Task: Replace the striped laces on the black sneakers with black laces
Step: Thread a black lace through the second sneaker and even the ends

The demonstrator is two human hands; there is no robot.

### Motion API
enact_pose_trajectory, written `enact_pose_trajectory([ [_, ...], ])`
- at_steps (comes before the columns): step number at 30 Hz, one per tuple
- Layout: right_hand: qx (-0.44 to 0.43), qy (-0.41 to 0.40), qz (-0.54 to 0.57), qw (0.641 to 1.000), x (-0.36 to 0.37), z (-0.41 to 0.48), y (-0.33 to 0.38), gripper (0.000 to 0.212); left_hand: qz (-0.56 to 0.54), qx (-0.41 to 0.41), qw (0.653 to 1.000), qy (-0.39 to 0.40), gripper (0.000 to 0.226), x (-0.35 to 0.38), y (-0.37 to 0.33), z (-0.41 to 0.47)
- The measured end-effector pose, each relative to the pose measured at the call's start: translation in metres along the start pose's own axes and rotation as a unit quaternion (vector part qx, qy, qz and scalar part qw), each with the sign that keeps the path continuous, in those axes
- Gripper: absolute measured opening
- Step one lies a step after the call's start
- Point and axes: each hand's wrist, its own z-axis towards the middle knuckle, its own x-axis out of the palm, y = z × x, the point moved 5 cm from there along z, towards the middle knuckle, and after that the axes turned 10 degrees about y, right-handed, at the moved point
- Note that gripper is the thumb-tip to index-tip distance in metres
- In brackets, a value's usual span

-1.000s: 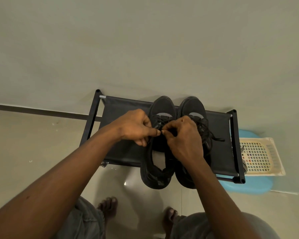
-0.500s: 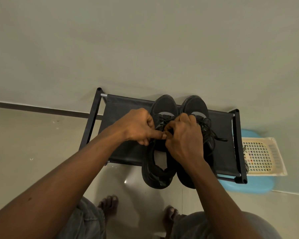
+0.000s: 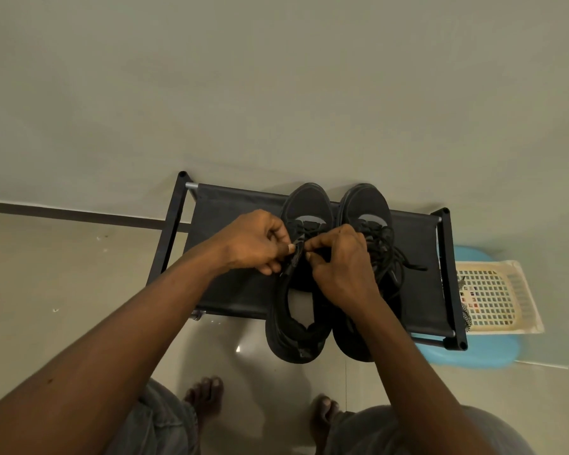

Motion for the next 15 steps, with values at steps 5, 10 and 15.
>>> enact_pose_trajectory([
  [5,-0.001,-0.023,0.010,1.000,0.001,-0.001,0.001,0.011,0.012,0.024,1.000,-0.016,0.003,-0.002,-0.002,0.003],
  [10,-0.004,-0.033,-0.017,0.999,-0.001,-0.003,0.003,0.013,0.054,0.050,0.997,-0.027,0.006,0.000,-0.008,0.000],
  [15,-0.019,-0.058,-0.053,0.997,-0.011,-0.003,0.004,0.014,0.087,0.085,0.988,-0.100,0.012,-0.013,-0.018,-0.006],
])
